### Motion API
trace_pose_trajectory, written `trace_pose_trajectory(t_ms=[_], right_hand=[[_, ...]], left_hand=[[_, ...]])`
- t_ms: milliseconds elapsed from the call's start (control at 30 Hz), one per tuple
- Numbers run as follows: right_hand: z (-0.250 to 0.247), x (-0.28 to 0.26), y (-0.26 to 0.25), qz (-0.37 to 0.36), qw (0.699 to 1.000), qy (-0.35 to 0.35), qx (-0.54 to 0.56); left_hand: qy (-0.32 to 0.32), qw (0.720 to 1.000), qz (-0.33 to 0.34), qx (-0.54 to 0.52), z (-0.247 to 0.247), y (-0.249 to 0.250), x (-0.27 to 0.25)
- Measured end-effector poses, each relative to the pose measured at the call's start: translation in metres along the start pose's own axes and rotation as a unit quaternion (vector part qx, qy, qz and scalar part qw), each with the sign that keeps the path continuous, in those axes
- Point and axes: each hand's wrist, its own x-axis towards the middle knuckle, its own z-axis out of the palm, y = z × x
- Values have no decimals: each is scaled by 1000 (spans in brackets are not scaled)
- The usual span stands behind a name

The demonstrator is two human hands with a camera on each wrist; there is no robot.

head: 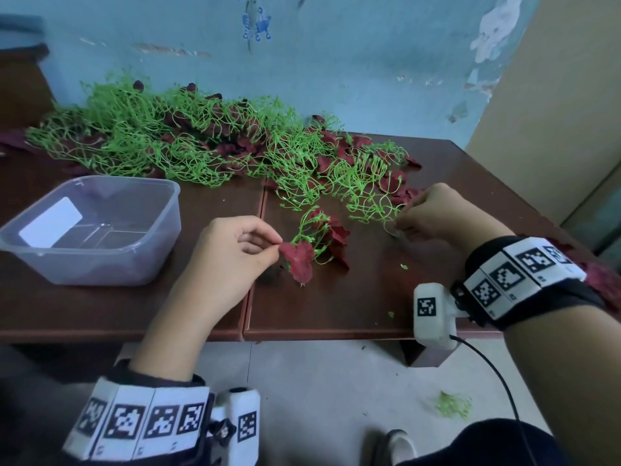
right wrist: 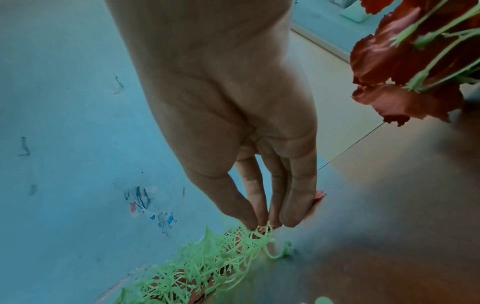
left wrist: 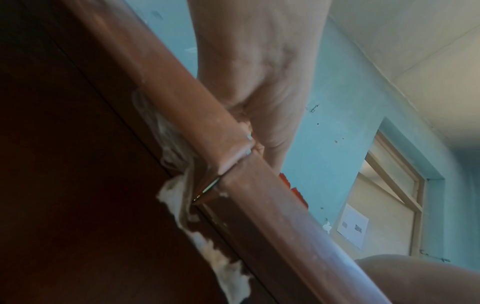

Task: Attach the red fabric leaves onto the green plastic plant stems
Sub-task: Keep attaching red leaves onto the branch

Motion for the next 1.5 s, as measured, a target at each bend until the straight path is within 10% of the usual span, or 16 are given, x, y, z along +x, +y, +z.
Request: trace_pose_trajectory(t_ms=[200, 467, 1167, 1500], right_hand=[[-19, 22, 5, 7, 993, 79, -86], [-20, 41, -4, -20, 977, -110, -184], [-26, 45, -24, 42, 987, 123, -95], [-20, -24, -44, -111, 965, 195, 138]], left_hand=[[-2, 1000, -1, 4, -2, 0, 0], [-41, 999, -2, -5, 7, -4, 3], [28, 999, -15, -34, 3, -5, 6], [61, 990, 17, -124, 0, 8, -1]])
